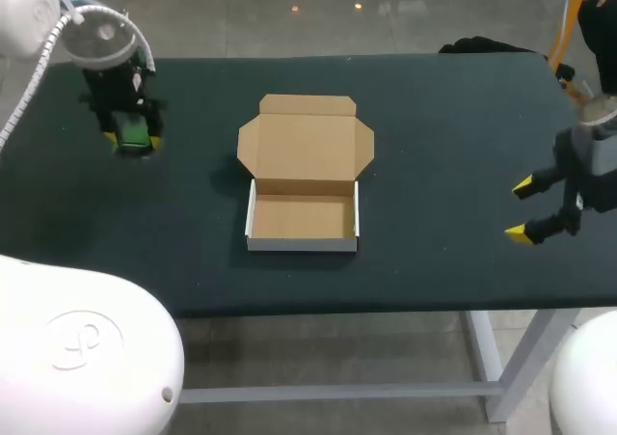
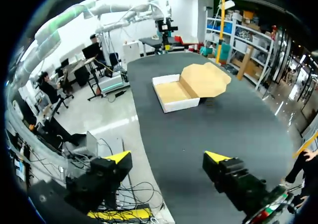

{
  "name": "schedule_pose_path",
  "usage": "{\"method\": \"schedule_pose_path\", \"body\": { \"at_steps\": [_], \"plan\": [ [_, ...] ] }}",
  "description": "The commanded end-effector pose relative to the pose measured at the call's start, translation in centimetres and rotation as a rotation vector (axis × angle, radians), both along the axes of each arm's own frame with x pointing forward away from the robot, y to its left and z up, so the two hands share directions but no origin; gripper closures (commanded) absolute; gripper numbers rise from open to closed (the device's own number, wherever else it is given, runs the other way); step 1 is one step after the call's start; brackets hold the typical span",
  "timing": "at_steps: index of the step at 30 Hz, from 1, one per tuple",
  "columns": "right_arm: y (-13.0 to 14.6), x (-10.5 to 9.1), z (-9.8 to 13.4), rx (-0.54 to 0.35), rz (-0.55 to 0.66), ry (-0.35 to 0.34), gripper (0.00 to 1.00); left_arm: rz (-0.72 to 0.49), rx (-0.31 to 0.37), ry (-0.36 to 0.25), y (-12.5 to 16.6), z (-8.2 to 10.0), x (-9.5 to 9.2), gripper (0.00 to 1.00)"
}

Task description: Assemble the packaging by folding the flat box into shape, placing the metal phone stand inside, and closing the box properly

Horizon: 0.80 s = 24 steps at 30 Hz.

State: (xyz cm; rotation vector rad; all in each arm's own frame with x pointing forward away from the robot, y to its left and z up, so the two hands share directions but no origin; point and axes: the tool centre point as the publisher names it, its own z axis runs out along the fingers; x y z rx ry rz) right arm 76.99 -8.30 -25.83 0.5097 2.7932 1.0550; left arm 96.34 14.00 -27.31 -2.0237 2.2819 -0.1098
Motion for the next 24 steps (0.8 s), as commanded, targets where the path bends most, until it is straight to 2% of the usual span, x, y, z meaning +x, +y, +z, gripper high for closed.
{"method": "schedule_pose_path", "body": {
  "at_steps": [1,3,6,24],
  "plan": [
    [0.2,1.3,-0.9,-0.004,0.057,0.068,0.0,-0.001,0.02,-0.068,-0.7,0.7,-1.4,1.0],
    [0.3,1.5,-1.2,-0.047,0.032,0.072,0.0,-0.005,0.019,-0.071,-0.8,0.9,-1.6,1.0],
    [0.3,1.9,-1.6,-0.062,0.006,0.076,0.0,-0.008,0.018,-0.074,-1.0,0.9,-1.8,1.0],
    [3.7,3.9,-3.5,-0.088,-0.001,0.048,0.0,-0.015,0.017,-0.062,-1.0,0.5,-2.4,1.0]
  ]
}}
